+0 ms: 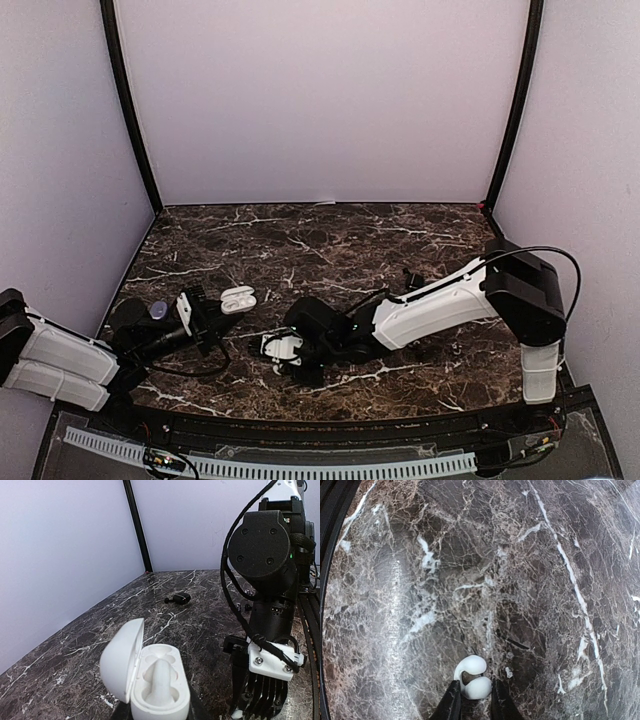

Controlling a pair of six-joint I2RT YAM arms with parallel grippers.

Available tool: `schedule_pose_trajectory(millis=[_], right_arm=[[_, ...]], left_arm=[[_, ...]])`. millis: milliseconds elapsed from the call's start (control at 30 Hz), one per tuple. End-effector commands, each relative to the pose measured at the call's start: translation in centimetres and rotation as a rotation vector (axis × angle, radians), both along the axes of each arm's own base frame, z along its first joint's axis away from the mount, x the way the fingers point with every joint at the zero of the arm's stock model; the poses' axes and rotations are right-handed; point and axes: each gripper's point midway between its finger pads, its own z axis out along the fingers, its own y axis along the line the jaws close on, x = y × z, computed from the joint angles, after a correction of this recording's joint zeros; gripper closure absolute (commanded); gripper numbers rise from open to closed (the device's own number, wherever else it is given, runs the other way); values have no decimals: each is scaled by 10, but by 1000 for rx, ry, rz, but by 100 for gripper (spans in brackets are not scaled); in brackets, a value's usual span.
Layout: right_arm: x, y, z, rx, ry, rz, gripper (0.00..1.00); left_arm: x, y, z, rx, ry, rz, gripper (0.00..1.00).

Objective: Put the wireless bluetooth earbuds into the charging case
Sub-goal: Adjust the right earbud at the center of the board, then pick up the right earbud from the center of the board.

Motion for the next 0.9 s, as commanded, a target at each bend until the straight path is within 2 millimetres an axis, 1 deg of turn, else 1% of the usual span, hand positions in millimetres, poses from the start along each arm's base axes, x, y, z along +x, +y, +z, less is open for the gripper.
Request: schedule_pose_trajectory(millis=[0,100,267,367,467,533,567,667,767,800,833,867], right_arm=[[14,8,11,64,-36,-46,84],[16,7,18,86,-52,-56,88],[18,4,22,95,-53,-71,97],[19,1,24,95,-49,-83,100],[20,-4,30,111,-46,-98,100],[21,-4,40,139,-45,-111,100],[20,-10,36,131,-36,-118,100],[21,-15,42,149,-22,-148,100],[23,-13,48,166,35,-212,100],[22,-14,45,158,72,-243,99],[23,-6,57,181,105,-265,99],[21,-4,57,183,152,-289,99]], left_arm=[[-1,3,3,-7,-20,5,100],[-1,3,3,-8,-21,4,100],[-2,3,3,-10,-20,3,100],[-2,3,3,-9,-19,1,100],[-2,3,3,-11,-20,-1,100],[-2,2,3,-10,-19,-2,100],[-2,2,3,-9,-18,-3,100],[-2,2,3,-10,-19,-2,100],[-2,3,3,-10,-18,3,100],[-1,3,3,-10,-19,5,100],[-1,4,3,-10,-19,7,100],[-1,4,2,-9,-18,9,100]])
